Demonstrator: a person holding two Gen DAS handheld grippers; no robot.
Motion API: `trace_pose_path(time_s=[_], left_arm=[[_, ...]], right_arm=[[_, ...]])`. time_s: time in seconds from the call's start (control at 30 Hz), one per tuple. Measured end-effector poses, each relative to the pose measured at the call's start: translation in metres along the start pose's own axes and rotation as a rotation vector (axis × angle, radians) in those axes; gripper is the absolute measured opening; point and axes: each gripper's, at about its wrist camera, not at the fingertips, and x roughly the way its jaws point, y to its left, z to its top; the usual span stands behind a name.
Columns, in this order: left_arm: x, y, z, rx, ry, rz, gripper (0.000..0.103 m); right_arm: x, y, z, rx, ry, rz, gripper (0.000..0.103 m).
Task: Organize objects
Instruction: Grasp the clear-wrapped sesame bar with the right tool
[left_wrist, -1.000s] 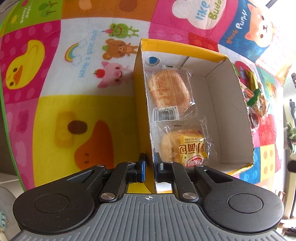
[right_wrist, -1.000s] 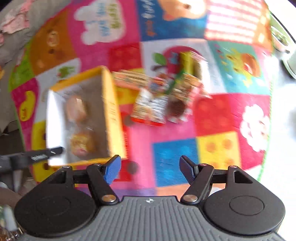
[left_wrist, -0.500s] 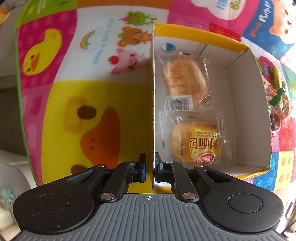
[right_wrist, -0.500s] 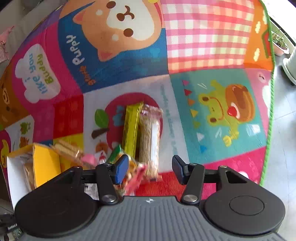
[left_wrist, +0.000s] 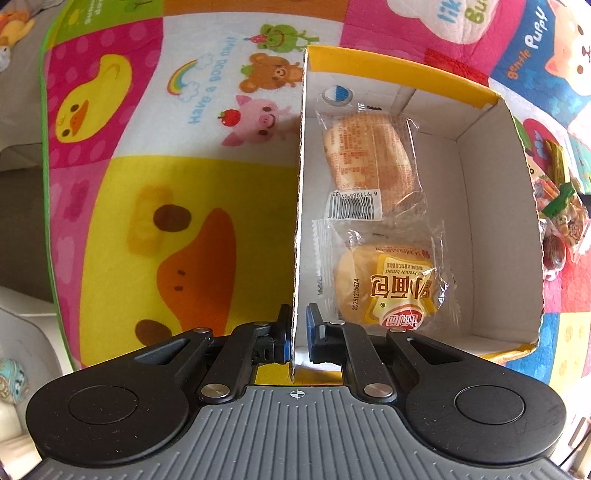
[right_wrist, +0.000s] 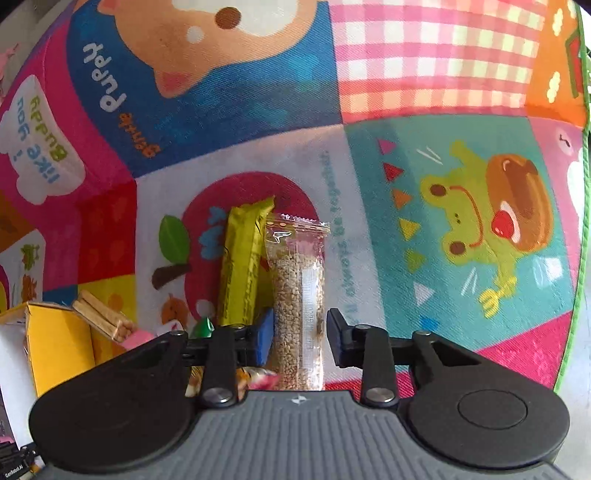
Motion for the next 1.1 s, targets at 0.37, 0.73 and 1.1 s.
trace_pose_path(time_s=[0.37,0.73,1.1], left_arm=[[-0.005,0.002,-0.006,0.066,0.022,-0.034,0.010],[0.000,0.004,-0.002,0.070,0.026,-0.042,0.010],[0.000,0.000,-0.004,0.080,0.025,-0.020,0.010]], right_arm=[[-0.021,-0.006,-0.115,0.076,0.099,0.043,0.028],[-0.032,0.010,-0.147,-0.007,0.068,0.036,0.031],[-0.017,0.039,-0.151,-0.128,0.146,-0.058,0.028]])
